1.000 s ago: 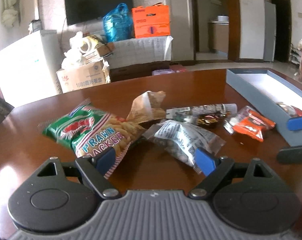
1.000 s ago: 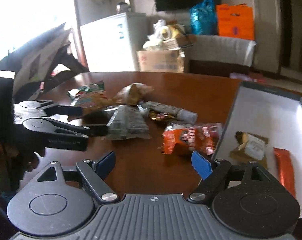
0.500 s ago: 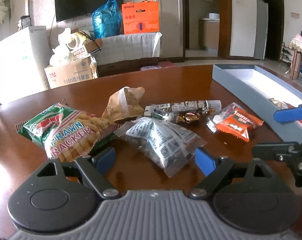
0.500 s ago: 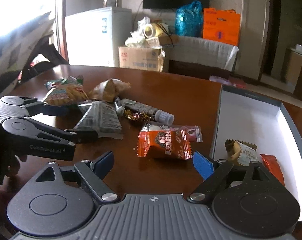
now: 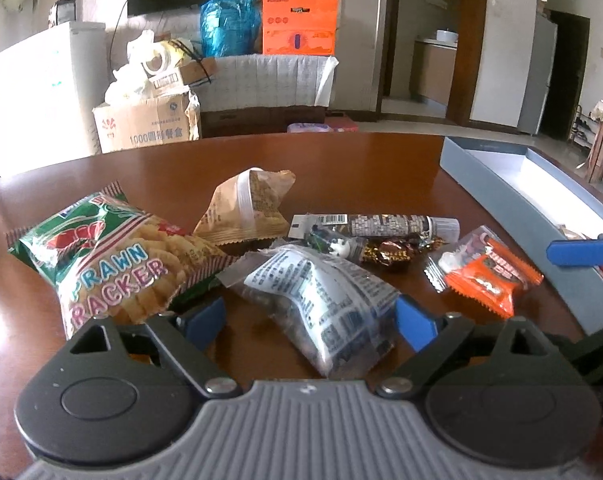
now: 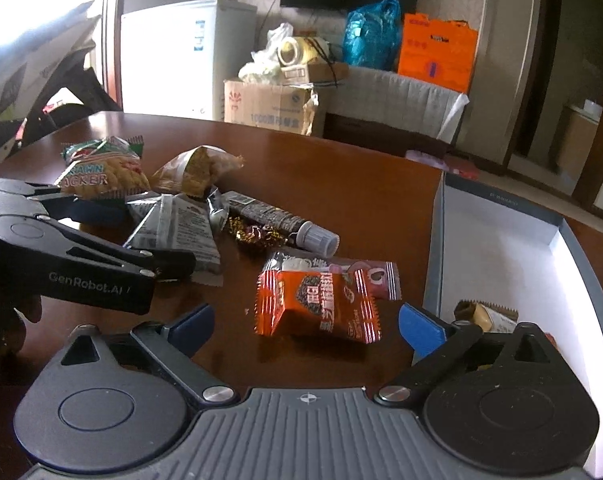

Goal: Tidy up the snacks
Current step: 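Lower the right tool onto the orange snack packet while the left tool approaches the clear printed bag, then close the right tool on the orange packet while the left tool grasps the clear printed bag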

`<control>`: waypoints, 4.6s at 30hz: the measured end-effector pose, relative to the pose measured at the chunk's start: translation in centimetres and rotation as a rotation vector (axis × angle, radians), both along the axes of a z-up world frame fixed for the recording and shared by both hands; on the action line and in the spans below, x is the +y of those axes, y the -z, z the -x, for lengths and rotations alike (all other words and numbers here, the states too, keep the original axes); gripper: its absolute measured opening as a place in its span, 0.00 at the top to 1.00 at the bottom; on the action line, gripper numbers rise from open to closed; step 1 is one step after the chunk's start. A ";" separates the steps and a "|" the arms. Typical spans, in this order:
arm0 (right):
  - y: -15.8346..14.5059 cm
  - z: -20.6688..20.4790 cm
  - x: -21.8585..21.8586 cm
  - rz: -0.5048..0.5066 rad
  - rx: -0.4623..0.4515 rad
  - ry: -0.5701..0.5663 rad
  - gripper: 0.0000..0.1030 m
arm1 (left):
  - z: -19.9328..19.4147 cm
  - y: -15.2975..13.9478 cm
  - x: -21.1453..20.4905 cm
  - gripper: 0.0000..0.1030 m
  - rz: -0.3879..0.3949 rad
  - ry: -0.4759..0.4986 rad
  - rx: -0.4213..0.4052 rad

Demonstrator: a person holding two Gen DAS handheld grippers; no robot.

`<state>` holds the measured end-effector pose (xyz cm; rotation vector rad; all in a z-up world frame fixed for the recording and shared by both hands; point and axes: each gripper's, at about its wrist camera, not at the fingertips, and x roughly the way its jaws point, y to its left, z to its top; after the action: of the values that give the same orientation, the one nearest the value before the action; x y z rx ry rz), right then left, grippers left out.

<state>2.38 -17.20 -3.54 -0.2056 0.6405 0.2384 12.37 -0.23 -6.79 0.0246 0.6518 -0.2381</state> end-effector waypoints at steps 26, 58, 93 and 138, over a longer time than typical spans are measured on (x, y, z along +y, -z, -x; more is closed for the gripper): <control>0.9 -1.4 -0.1 -0.022 0.002 -0.081 0.17 | -1.5 0.4 -0.1 0.07 0.010 0.022 0.018; 1.1 -1.4 0.4 -0.031 0.002 -0.037 0.29 | -0.9 0.2 0.2 0.26 0.030 0.045 0.003; 1.1 -1.3 0.5 -0.026 0.000 -0.040 0.25 | -1.1 0.6 -0.5 0.04 0.002 0.036 0.026; -0.3 2.4 3.5 -0.023 0.074 -0.105 0.59 | 0.0 -0.1 0.7 0.55 0.071 0.166 0.009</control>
<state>0.02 -13.74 -3.24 -0.2090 0.7011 0.3557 12.41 0.42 -6.64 0.0101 0.6504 -0.4216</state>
